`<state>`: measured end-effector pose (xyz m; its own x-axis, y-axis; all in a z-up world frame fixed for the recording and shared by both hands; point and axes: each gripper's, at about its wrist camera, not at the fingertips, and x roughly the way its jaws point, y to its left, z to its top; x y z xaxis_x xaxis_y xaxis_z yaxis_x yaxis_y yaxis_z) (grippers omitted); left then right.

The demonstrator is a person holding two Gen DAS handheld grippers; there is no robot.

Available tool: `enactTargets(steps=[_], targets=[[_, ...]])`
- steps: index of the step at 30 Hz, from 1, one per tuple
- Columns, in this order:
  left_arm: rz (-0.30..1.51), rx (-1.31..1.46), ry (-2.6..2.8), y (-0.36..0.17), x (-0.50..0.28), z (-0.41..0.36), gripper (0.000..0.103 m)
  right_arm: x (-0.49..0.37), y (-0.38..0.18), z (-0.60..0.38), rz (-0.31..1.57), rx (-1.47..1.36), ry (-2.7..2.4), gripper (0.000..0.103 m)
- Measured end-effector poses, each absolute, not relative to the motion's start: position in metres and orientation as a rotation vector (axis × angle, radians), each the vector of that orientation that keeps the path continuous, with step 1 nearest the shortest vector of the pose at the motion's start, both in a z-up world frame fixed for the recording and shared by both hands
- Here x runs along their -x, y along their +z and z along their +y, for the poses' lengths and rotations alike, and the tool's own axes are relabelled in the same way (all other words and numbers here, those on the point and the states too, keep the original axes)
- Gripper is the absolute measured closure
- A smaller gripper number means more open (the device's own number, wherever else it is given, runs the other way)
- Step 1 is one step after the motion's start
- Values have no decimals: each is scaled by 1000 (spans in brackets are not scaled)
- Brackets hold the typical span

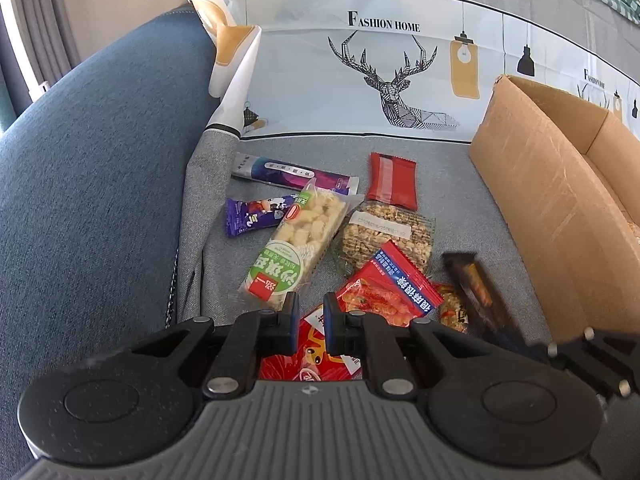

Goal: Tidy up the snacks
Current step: 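Grasp the dark chocolate bar with the right gripper while the left reaches the red spicy strip bag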

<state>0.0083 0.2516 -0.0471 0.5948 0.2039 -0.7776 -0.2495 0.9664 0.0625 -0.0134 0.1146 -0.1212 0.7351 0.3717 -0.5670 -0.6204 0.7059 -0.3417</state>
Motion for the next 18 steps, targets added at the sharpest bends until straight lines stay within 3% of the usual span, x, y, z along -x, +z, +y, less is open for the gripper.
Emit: enactTargets(steps=[5,7,10,14,15,18], targets=[[905,55,240,-49,-8,249,88,38,-102,107,521,508,682,103],[912,54,228,-50,-9,248,72,43,-97,102,546,478,703,103],[931,52,211,-54,-11,246,62,44,-95,98,602,439,743,100],[963,28,200,-62,-15,245,41,35,-96,99,599,417,695,57],[972,18,196,-64,-16,244,34,31,-97,99,607,409,673,52],[1001,-8,174,-71,-20,242,19,18,-102,99,657,380,641,50]])
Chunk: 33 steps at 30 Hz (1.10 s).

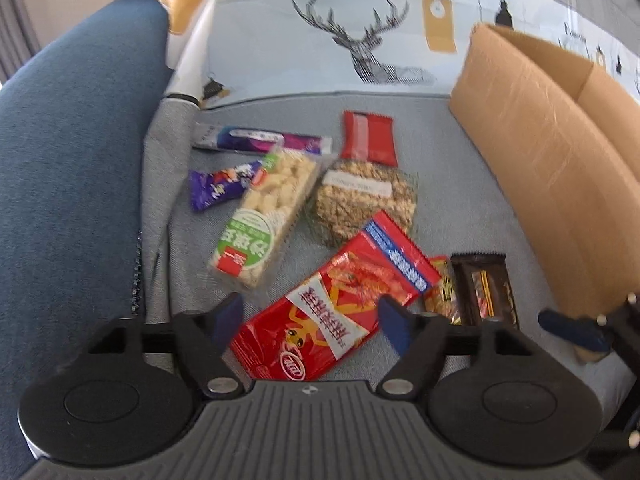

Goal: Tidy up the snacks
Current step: 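Grasp the dark chocolate bar with the right gripper while the left reaches the red spicy strip bag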

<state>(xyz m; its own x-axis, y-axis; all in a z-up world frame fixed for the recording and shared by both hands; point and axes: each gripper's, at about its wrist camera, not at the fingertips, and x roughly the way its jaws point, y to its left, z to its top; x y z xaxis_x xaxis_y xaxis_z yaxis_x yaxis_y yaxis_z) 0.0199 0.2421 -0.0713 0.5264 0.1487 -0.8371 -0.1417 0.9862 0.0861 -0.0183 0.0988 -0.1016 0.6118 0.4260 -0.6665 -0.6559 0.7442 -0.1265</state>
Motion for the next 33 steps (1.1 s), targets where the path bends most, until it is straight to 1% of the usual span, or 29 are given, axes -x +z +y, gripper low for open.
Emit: enactTargets(steps=[1,3,6,9,11,17,20,22,23,24,25,26,27,29,31,33], targets=[[1009,-24,167,-74,-21,240,17,15,-104,99,676,375,634,50],[1026,-70,160,-81,-24,236,17,9,-108,100,704,367,616,43],[1046,-131,147,-90,-28,229,16,3,-111,102,723,338,602,39],[1060,-191,140,-99,-33,223,8,-4,-115,101,739,319,584,37],[1070,-231,142,-105,-36,220,8,-9,-117,100,758,302,576,35],[1069,-193,156,-107,-43,225,7,-21,-123,98,816,247,565,36],[1069,-180,150,-107,-43,225,7,-22,-125,97,822,240,566,39],[1070,-170,143,-106,-43,225,10,-23,-125,96,827,231,572,45],[1067,-166,138,-106,-44,226,13,-23,-125,96,827,228,577,50],[1061,-166,138,-104,-43,226,19,-22,-124,96,823,229,580,56],[1055,-167,143,-103,-43,226,26,-22,-124,96,816,233,579,58],[1051,-167,150,-102,-42,226,29,-21,-123,95,811,232,582,61],[1050,-163,157,-101,-41,227,34,-21,-123,95,809,229,587,61],[1050,-136,165,-98,-40,230,38,-20,-122,94,805,226,595,61],[1048,-98,169,-95,-39,233,47,-19,-121,92,802,224,600,61],[1041,-57,175,-89,-36,235,52,-17,-119,90,796,219,610,61]])
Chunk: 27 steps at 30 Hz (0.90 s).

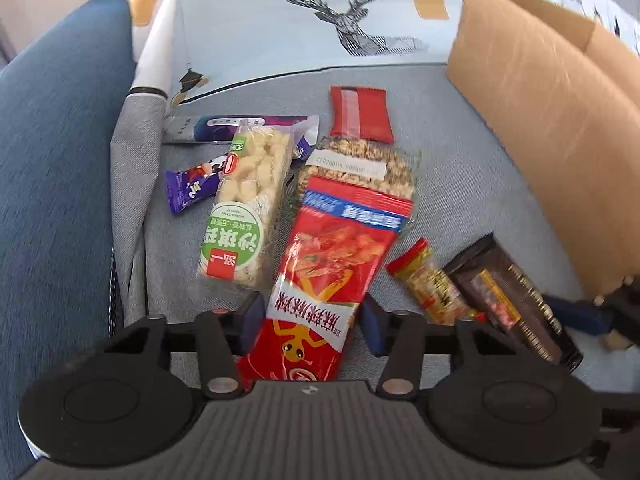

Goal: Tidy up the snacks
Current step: 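Grasp the dark chocolate bar with the right gripper while the left reaches the red spicy strip bag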

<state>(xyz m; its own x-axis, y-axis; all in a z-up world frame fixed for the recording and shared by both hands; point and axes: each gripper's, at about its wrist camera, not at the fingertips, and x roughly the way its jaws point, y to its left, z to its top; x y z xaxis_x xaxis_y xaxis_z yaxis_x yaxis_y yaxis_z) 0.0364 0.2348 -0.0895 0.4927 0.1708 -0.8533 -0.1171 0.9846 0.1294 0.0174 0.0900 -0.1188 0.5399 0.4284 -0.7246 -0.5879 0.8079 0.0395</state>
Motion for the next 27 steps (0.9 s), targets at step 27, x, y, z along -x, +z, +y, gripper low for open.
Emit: enactTargets(steps=[27], targets=[[1155,300,214,-93,-26,259,41,-15,-121,91,848,199,675,52]])
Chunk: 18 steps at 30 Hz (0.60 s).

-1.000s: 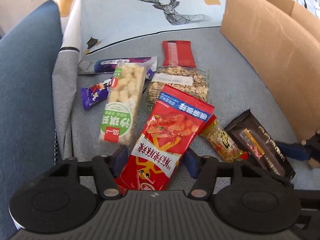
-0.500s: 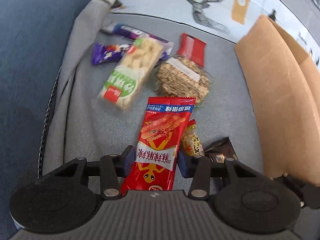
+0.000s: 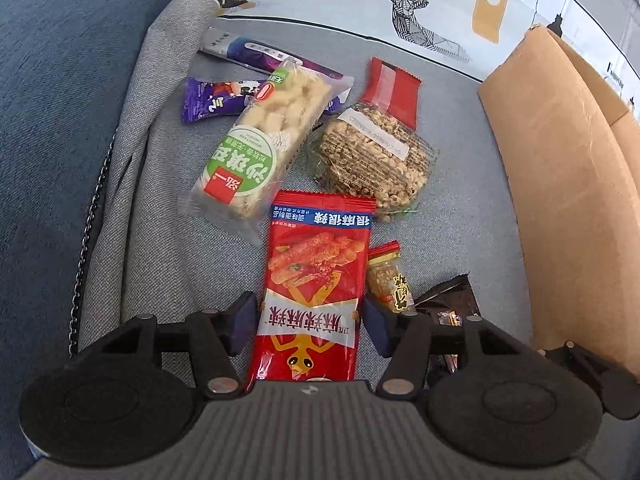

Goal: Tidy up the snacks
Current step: 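Grasp the dark chocolate bar with the right gripper while the left reaches the red spicy strip bag, then close the left gripper on the red spicy strip bag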

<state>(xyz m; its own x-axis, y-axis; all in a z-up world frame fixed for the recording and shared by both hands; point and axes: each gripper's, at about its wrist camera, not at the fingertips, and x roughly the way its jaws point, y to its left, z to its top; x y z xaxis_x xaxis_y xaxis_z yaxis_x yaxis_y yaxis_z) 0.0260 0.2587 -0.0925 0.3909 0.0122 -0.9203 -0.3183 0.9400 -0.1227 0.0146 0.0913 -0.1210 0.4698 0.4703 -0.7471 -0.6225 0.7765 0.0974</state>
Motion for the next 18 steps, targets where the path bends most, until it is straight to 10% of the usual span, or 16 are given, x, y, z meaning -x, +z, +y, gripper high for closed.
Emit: enactTargets(steps=[18], targets=[[1120,330,231,-87,-23,264,51,-10,-112,83,791,170,671,62]])
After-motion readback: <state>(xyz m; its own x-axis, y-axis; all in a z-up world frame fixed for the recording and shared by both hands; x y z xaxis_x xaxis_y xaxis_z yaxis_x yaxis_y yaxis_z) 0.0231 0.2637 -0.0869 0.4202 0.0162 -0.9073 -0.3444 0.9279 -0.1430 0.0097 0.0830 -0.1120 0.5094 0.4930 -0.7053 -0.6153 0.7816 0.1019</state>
